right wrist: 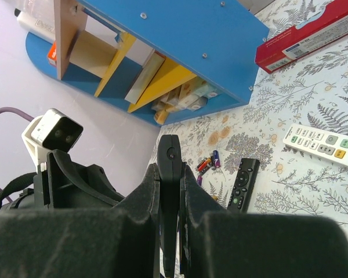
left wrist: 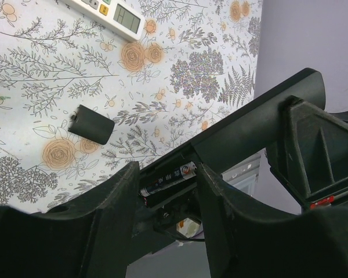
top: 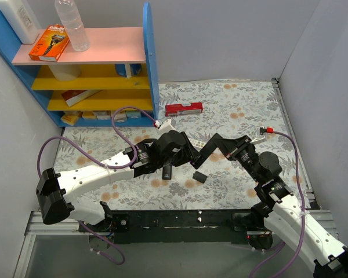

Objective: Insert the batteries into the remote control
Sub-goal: Load the battery into the remote control.

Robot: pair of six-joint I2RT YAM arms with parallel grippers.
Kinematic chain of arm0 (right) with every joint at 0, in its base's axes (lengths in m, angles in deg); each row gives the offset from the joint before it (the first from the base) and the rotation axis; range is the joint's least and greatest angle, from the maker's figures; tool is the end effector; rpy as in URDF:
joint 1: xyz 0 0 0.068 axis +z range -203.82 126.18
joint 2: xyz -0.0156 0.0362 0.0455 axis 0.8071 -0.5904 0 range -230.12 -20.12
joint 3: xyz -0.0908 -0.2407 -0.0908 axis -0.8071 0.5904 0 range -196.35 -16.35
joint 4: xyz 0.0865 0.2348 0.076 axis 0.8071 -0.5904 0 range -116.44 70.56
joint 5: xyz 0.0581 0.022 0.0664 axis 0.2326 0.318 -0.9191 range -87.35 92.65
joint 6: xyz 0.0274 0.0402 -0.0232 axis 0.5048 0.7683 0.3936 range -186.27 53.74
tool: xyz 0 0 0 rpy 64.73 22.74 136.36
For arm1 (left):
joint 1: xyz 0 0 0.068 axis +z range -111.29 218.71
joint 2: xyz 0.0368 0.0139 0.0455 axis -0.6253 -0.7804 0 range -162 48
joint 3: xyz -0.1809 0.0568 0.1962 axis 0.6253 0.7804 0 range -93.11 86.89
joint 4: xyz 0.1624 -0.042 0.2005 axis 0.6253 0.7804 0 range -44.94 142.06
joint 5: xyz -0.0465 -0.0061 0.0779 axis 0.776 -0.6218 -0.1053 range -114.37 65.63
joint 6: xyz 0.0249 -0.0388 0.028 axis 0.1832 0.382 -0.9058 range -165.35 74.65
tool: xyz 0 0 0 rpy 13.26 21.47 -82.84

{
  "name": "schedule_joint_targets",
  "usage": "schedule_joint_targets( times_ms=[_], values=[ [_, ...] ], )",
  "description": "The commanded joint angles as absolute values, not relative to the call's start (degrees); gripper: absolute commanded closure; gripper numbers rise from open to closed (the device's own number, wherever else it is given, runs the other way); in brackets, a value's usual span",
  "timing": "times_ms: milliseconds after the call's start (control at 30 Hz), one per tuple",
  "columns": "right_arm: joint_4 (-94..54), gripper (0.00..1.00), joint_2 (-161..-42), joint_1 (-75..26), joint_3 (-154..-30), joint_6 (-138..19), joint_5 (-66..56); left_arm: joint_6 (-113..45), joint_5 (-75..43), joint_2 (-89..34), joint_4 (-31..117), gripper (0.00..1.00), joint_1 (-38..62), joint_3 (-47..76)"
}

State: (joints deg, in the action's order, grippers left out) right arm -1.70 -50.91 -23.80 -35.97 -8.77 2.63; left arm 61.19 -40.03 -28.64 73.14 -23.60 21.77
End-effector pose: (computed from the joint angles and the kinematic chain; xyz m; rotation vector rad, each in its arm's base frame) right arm 0.1335 0.0771 0.2726 0.3756 1.5372 1.2279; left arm 0.1454 -0.2563 0.3112 -1.1156 2.3055 -1.1630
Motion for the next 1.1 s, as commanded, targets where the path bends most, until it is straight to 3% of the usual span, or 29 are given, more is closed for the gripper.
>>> schedule_joint_targets(
  times_ms=[0, 333, 833, 933, 1067],
  values=[
    [3.50, 0.99, -49.92, -23.93, -35.95, -7.55, 4.58, 59.68, -41.42, -29.26, 76.70, 0.58, -23.26, 20.98],
    [4.56, 0.99, -49.92, -23.93, -36.04, -6.85, 4.75, 56.87, -39.93, -31.72, 77.40, 0.58, -23.26, 19.40],
    [5.44, 0.99, -49.04, -23.85, -37.01, -7.11, 5.81, 57.66, -40.98, -31.98, 80.65, 0.71, -23.26, 19.57],
    [5.61, 0.99, -49.04, -23.93, -37.27, -7.11, 5.55, 57.92, -41.33, -32.42, 81.71, 0.71, -23.17, 18.96],
    [5.96, 0.99, -48.95, -23.93, -37.36, -6.85, 5.28, 58.36, -42.12, -32.60, 82.41, 0.61, -23.17, 18.95]
  ],
)
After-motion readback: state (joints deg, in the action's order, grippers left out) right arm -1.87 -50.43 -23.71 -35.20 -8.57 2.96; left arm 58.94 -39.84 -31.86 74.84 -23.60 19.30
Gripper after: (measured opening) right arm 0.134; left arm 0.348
